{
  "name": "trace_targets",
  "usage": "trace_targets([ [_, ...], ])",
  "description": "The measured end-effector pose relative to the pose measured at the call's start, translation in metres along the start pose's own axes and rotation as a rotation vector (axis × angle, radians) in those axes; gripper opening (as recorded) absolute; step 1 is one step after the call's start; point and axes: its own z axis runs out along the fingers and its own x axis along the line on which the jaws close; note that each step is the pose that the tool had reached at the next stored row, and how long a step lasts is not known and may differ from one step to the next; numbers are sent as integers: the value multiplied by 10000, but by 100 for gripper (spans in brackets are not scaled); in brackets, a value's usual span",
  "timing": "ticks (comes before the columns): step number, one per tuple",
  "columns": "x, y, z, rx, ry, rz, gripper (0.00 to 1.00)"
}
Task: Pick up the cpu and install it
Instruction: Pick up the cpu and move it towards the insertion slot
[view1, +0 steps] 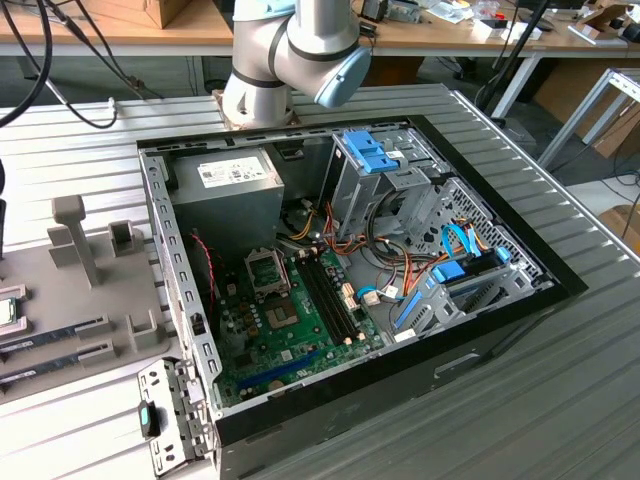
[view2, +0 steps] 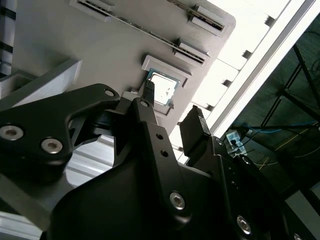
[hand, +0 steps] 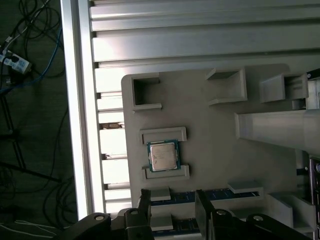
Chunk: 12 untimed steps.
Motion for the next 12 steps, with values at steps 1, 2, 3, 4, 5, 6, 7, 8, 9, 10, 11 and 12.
trace_targets([
  [1,0,0,5,0,0,0,48],
  [2,0,0,7,0,0,-1,48],
  [3,0,0,9,0,0,0,48],
  [4,0,0,13,0,0,0,48],
  [5,0,1,16,1,0,0,48],
  [6,0,1,18,0,0,0,48],
  [7,1,1,20,0,0,0,48],
  [8,1,1,23,0,0,0,48],
  [9,0,1,25,0,0,-1,48],
  [10,1,1,27,0,0,0,48],
  [11,1,1,30,1,0,-1,48],
  [12,0,1,32,0,0,-1,48],
])
